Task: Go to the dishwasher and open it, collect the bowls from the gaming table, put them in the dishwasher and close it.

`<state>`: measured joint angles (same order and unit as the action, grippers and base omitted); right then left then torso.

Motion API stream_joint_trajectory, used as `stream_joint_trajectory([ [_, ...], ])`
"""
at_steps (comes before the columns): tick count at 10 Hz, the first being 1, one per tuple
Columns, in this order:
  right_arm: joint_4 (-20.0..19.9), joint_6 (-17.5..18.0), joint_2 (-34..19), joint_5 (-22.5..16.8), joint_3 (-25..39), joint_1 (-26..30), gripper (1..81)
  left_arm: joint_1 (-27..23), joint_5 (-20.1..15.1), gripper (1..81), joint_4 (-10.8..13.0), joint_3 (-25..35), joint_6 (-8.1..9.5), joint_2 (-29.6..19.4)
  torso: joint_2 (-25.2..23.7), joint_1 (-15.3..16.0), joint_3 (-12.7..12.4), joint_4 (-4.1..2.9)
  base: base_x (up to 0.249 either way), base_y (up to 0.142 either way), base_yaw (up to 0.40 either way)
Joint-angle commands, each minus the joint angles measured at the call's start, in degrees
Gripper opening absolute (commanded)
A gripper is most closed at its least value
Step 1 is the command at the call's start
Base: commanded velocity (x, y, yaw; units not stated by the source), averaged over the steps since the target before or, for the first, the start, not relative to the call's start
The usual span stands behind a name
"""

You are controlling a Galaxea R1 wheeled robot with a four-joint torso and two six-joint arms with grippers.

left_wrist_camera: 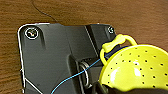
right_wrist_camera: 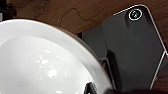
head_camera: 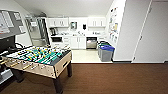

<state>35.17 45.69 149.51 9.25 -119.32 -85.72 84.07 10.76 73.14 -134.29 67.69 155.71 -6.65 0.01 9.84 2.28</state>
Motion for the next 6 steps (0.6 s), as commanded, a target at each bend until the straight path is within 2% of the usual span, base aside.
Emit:
stream_joint_trajectory([
  [1,1.3,-0.2,-1.1,-0.2,1.4,2.8,1.0,-2.7,-0.8,1.0,0.6,0.6,-0.02,-1.2,0.0,0.0,0.0,0.00,0.168,-0.066,0.000],
  [2,1.3,-0.2,-1.1,-0.2,1.4,2.9,1.0,-2.8,-0.8,1.0,0.6,0.6,-0.02,-1.2,0.0,0.0,0.0,0.00,0.168,-0.061,0.000],
  [6,1.3,-0.2,-1.1,-0.2,1.4,2.9,1.0,-2.7,-0.8,1.0,0.6,0.6,-0.02,-1.3,0.0,0.0,0.0,0.00,0.168,0.000,0.000],
])
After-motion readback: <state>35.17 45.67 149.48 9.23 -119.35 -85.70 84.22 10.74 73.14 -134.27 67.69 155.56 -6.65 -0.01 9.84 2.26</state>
